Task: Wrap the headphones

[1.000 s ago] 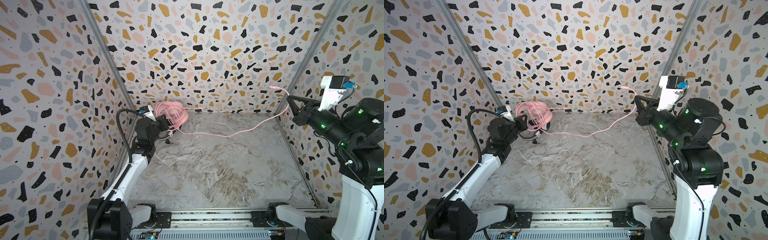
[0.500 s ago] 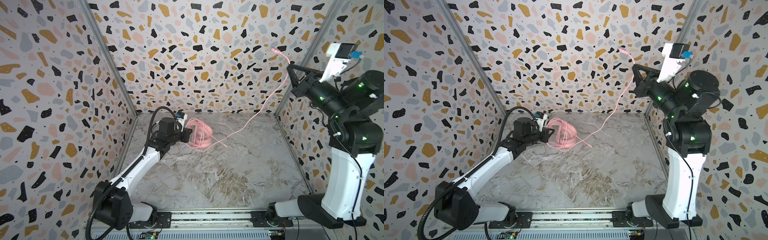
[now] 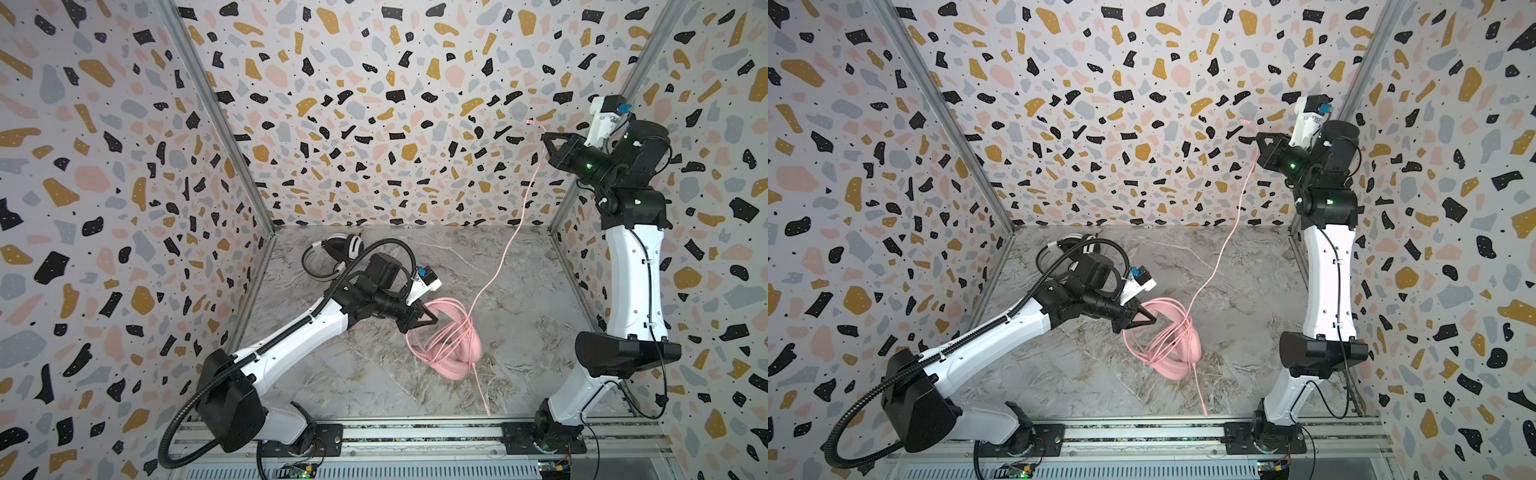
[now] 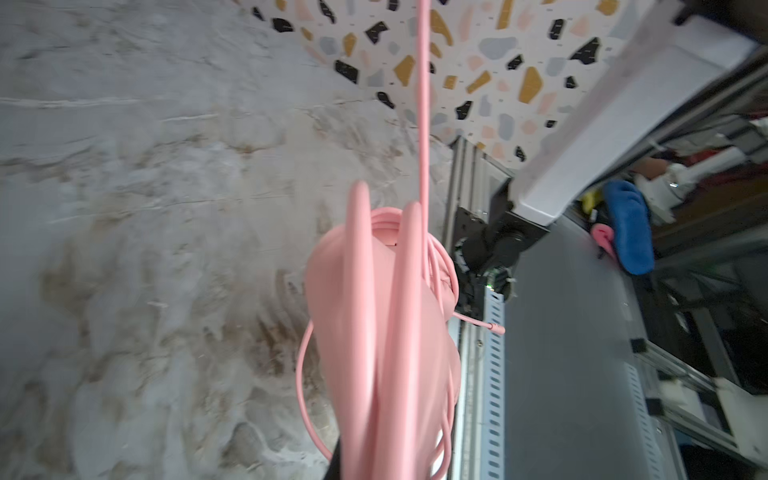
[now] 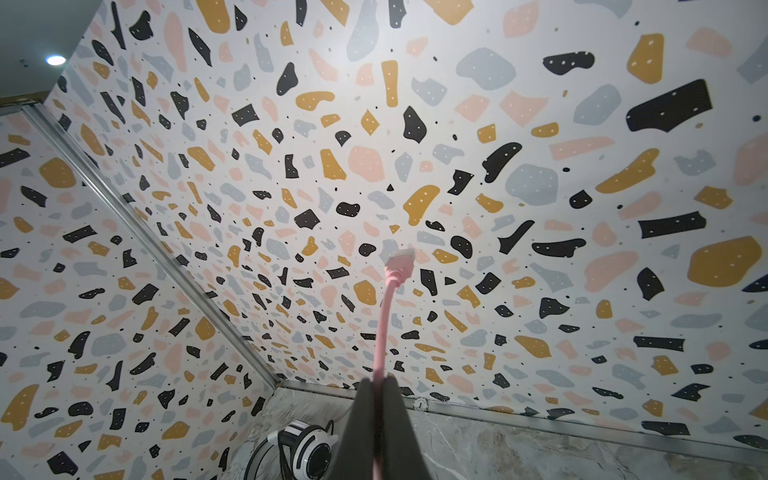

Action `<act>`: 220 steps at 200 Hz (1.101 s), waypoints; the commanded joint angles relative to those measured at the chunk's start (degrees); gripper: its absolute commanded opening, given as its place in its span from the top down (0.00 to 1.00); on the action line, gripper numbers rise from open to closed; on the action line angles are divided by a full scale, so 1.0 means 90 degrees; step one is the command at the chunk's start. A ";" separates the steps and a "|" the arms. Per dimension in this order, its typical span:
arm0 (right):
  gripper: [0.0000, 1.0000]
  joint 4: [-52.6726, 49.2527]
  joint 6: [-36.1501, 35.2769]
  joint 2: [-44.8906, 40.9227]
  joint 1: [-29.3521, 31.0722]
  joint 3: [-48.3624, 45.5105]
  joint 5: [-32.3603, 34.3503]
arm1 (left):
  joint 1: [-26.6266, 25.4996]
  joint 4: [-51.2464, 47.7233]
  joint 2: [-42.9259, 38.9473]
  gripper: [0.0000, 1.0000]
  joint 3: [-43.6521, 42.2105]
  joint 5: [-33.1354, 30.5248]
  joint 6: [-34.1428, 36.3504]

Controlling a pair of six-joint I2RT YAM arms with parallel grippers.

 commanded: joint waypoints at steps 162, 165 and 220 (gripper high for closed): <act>0.97 0.4077 0.0615 -0.1865 0.1176 -0.7174 -0.0105 | 0.0026 0.6478 -0.0710 1.00 0.2038 -0.1254 -0.3552; 0.97 0.4158 0.0681 -0.1934 0.1206 -0.7310 -0.0104 | 0.0028 0.6538 -0.0708 1.00 0.2018 -0.1419 -0.3513; 0.98 0.4966 0.1301 -0.3547 0.1963 -0.9183 0.0428 | 0.0058 0.6768 -0.0260 1.00 0.2008 -0.4072 -0.2612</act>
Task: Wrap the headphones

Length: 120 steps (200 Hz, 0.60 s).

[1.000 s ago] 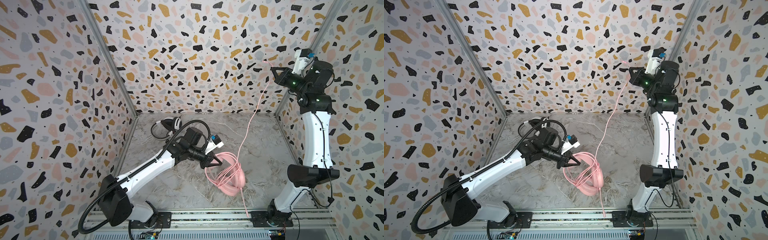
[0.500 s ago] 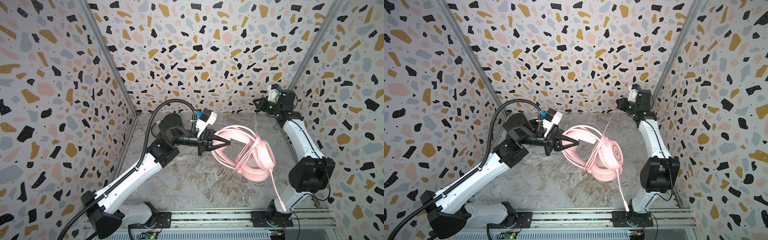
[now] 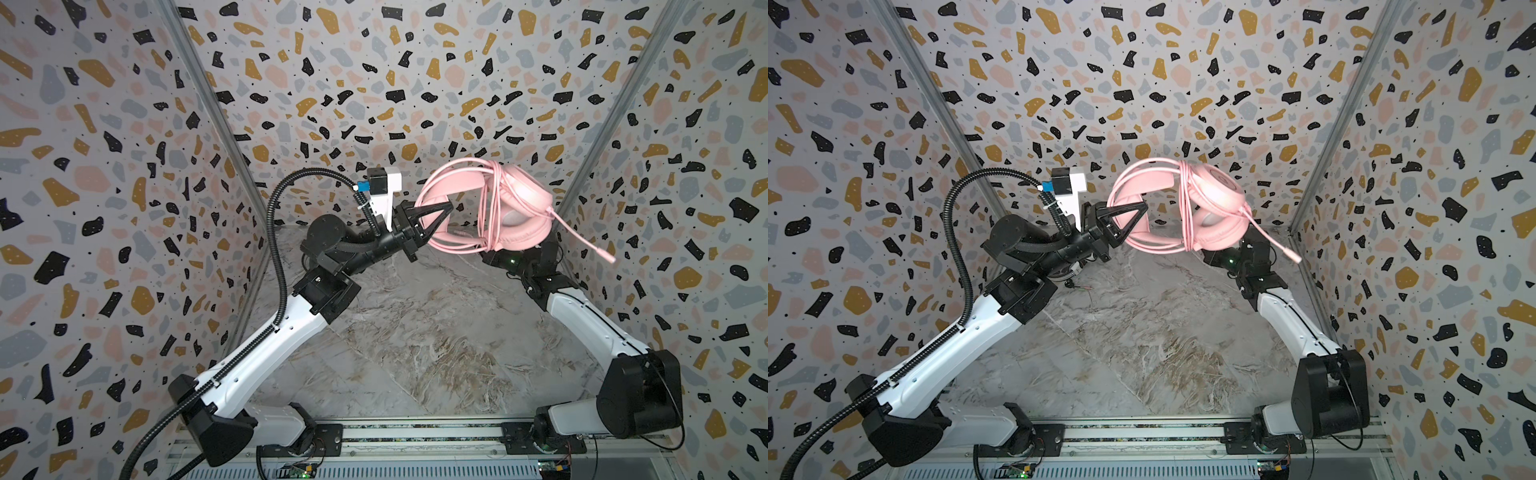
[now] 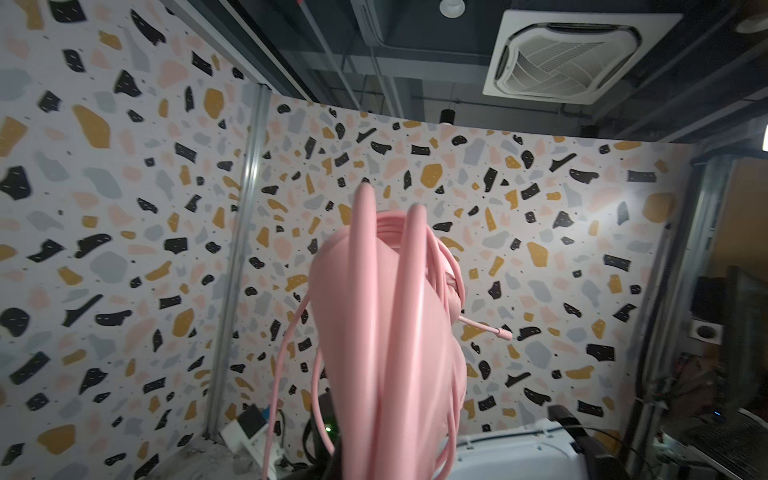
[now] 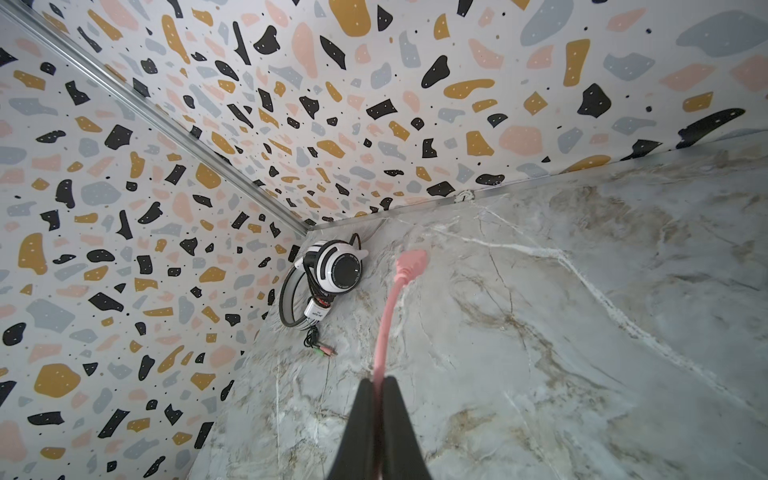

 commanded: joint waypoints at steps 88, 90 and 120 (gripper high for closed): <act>0.98 -0.1360 -0.0164 -0.3869 0.2047 -0.1122 0.2951 | 0.0148 0.0063 0.0634 1.00 -0.0184 -0.4139 0.1686; 0.98 -0.1387 -0.0196 -0.3899 0.2068 -0.1108 0.3017 | 0.0148 0.0036 0.0635 1.00 -0.0198 -0.4127 0.1701; 0.98 -0.1511 -0.0726 -0.4106 0.2236 -0.0498 0.3752 | 0.0159 -0.0235 0.0498 1.00 -0.0692 -0.4051 0.1728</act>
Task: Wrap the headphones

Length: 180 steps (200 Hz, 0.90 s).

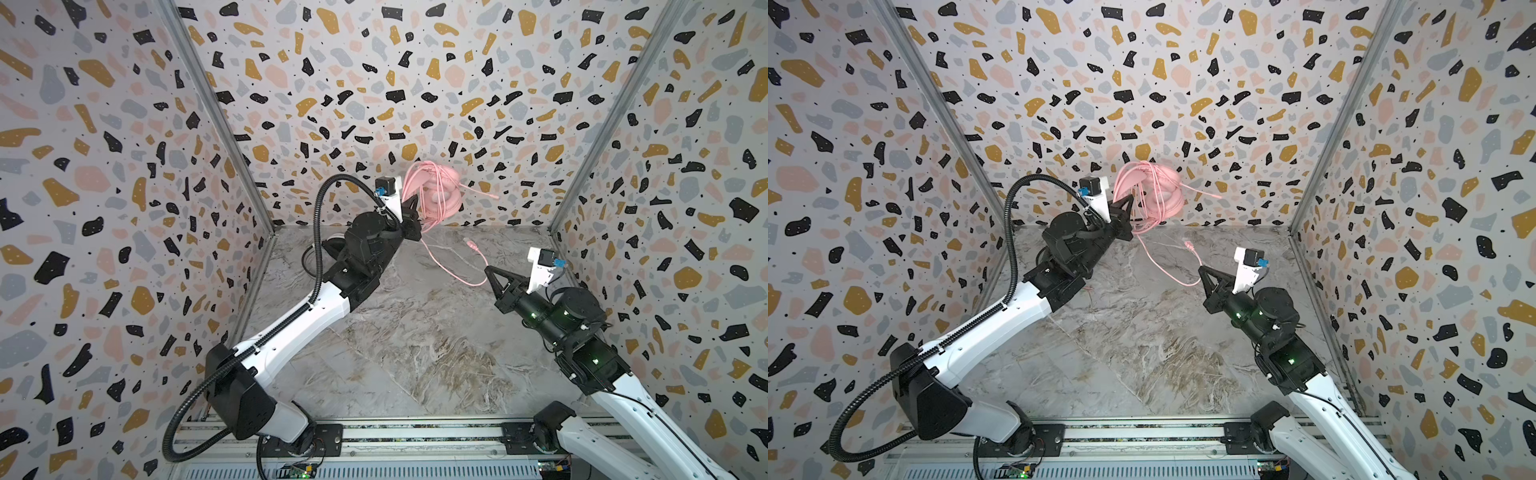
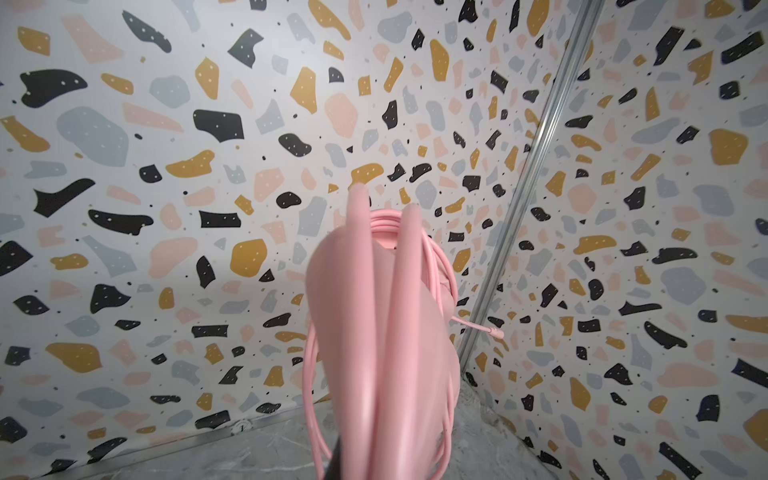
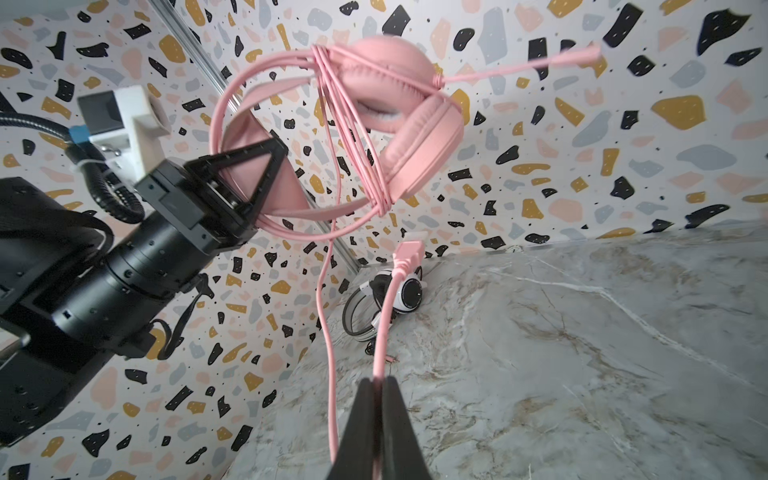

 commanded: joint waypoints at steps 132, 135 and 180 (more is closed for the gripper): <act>0.97 -0.1629 -0.2872 0.3134 -0.0534 0.5032 -0.0141 | 0.0042 -0.0273 -0.1475 1.00 -0.1402 0.2870 -0.0200; 0.97 -0.1715 -0.2888 0.3243 -0.0548 0.5193 -0.0178 | 0.0041 -0.0276 -0.1476 1.00 -0.1403 0.2992 -0.0224; 0.97 -0.2478 -0.2405 0.4674 -0.1560 0.6776 -0.1904 | 0.0010 -0.0120 -0.1441 1.00 -0.1362 0.4805 -0.0713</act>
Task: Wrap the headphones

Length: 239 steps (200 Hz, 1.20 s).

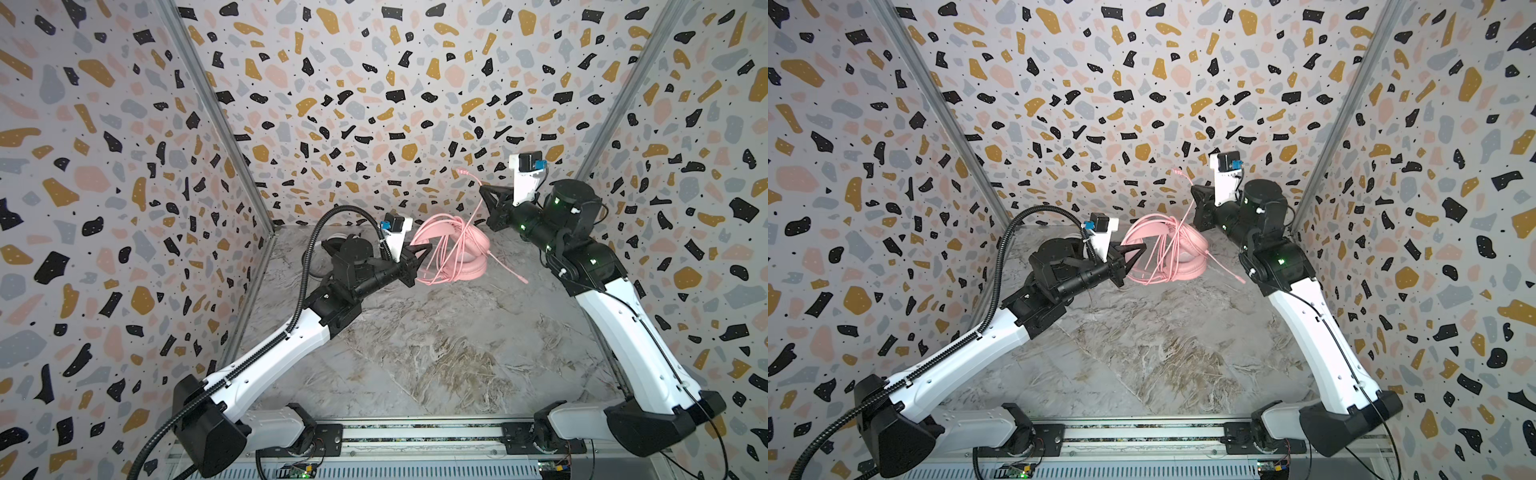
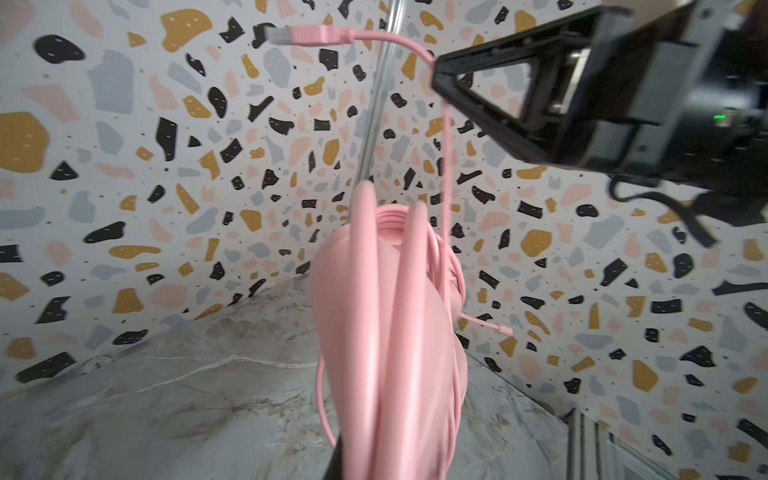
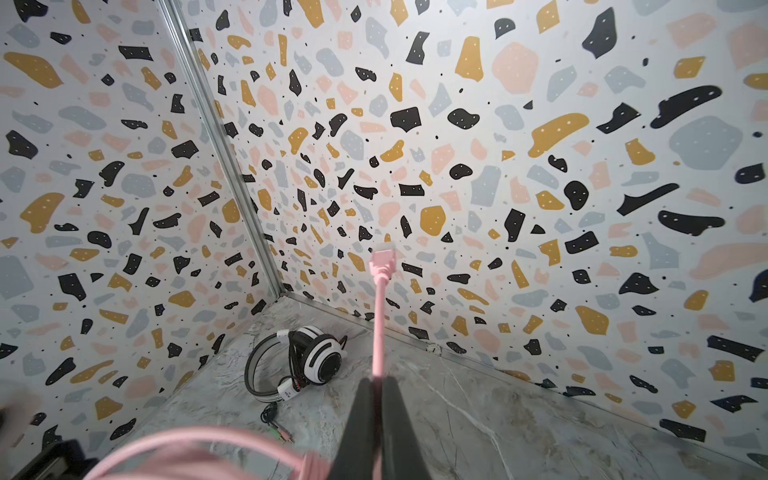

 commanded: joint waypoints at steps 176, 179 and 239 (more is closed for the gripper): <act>0.92 -0.0352 0.0315 0.1053 -0.1401 -0.1344 -0.5731 | 0.0239 0.2739 -0.0312 1.00 -0.0086 0.2838 -0.1367; 0.92 -0.0249 0.0363 0.1025 -0.1398 -0.1467 -0.5791 | 0.0262 0.2768 -0.0322 1.00 -0.0122 0.2787 -0.1367; 0.92 0.0534 0.0778 0.1043 -0.1397 -0.2557 -0.5982 | 0.1023 0.4207 -0.0256 1.00 -0.1258 0.1916 -0.1943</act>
